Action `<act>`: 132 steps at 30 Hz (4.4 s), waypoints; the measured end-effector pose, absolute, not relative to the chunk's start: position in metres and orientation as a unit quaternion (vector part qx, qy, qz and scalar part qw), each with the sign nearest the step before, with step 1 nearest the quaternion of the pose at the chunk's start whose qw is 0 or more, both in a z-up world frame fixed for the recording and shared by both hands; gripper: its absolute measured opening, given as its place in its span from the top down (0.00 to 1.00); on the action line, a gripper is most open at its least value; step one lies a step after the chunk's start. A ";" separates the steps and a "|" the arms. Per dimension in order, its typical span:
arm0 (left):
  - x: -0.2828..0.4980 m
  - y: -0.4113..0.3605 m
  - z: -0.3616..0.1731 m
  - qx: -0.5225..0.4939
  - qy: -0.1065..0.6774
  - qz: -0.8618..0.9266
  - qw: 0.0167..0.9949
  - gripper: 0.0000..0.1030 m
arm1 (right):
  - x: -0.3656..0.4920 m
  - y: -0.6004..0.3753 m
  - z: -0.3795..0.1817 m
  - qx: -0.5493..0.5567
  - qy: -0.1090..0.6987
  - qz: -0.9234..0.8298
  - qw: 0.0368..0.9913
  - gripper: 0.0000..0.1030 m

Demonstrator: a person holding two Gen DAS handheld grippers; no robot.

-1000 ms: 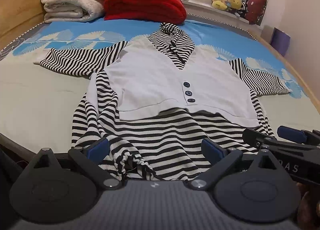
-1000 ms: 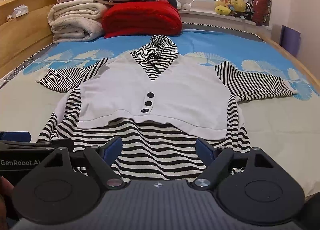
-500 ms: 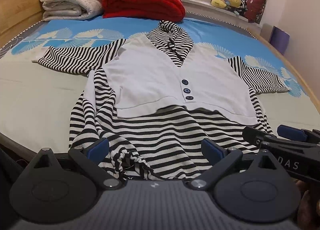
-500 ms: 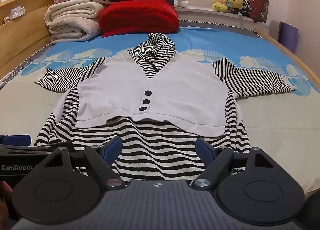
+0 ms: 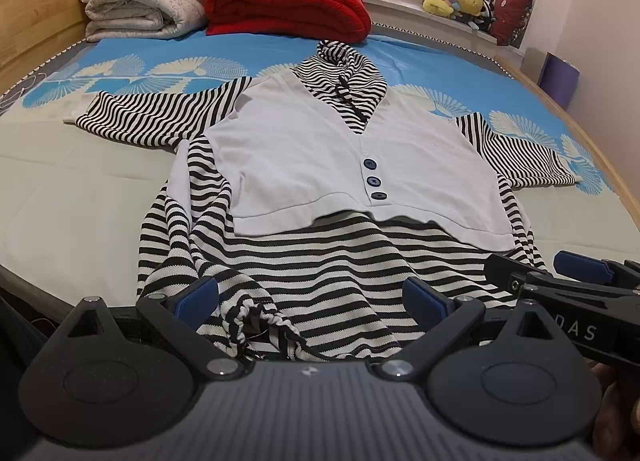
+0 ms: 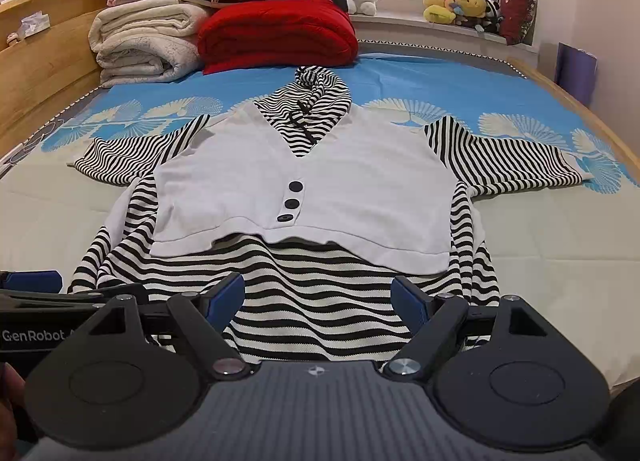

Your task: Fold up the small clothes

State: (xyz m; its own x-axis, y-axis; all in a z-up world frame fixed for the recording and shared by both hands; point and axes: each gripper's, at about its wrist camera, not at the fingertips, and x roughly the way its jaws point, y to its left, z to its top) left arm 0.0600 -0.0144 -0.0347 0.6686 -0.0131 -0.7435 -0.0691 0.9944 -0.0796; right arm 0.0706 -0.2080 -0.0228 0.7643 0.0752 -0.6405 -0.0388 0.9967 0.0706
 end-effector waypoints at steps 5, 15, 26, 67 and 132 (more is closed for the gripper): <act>0.060 -0.014 -0.035 -0.051 0.407 0.016 0.912 0.03 | 0.071 -0.209 -0.022 0.027 0.342 0.031 0.939 0.20; 0.060 -0.014 -0.034 -0.050 0.405 0.016 0.913 0.03 | 0.073 -0.207 -0.024 0.030 0.338 0.027 0.940 0.21; 0.140 0.052 -0.008 0.046 0.379 -0.041 0.923 0.49 | 0.120 -0.294 -0.008 0.073 0.299 -0.048 0.950 0.54; 0.176 0.127 -0.095 -0.035 0.565 0.082 0.820 0.86 | 0.165 -0.363 -0.086 0.148 0.453 -0.117 0.871 0.63; 0.372 0.362 -0.100 -0.222 0.354 0.296 0.859 0.48 | 0.387 -0.228 -0.016 0.085 0.346 0.055 0.933 0.94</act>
